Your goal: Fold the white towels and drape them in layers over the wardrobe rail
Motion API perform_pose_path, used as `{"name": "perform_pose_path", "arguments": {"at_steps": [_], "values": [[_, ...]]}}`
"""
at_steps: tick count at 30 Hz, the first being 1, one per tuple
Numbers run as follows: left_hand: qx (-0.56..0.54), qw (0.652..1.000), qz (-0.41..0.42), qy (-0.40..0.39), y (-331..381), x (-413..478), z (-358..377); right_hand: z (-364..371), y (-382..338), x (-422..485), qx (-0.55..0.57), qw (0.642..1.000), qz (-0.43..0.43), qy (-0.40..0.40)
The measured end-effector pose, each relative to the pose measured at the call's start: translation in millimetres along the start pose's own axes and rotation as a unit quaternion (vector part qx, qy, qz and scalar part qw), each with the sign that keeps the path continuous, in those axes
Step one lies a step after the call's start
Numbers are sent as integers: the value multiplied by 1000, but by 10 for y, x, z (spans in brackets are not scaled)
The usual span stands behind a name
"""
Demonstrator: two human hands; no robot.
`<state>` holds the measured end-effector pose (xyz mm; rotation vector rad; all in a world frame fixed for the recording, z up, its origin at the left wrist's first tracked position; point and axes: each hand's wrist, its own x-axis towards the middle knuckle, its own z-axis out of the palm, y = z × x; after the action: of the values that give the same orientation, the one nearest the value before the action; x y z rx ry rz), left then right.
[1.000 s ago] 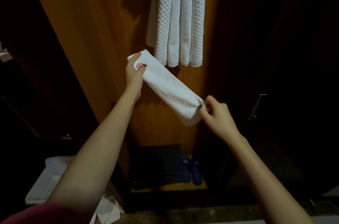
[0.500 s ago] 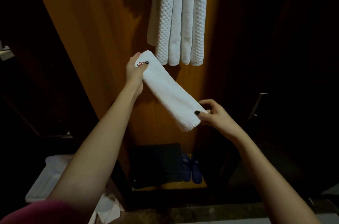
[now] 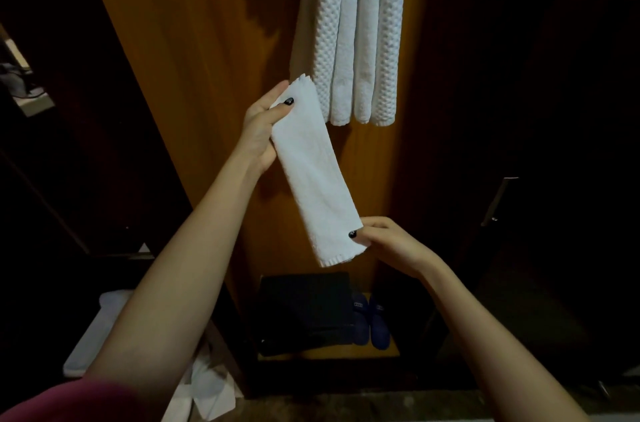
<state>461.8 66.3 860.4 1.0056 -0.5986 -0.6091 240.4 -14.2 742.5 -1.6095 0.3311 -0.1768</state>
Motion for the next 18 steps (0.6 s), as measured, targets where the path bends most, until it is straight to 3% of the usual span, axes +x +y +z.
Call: {"name": "perform_pose_path", "arguments": {"at_steps": [5, 12, 18], "values": [[-18, 1000, 2, 20, 32, -42, -148, 91, -39, 24, -47, 999, -10, -14], [-47, 999, -12, -19, 112, -97, -137, 348, -65, 96, -101, 995, -1, -19], [-24, 999, 16, 34, 158, -87, -343, 321, 5, 75, -127, 982, -28, 137]]}}
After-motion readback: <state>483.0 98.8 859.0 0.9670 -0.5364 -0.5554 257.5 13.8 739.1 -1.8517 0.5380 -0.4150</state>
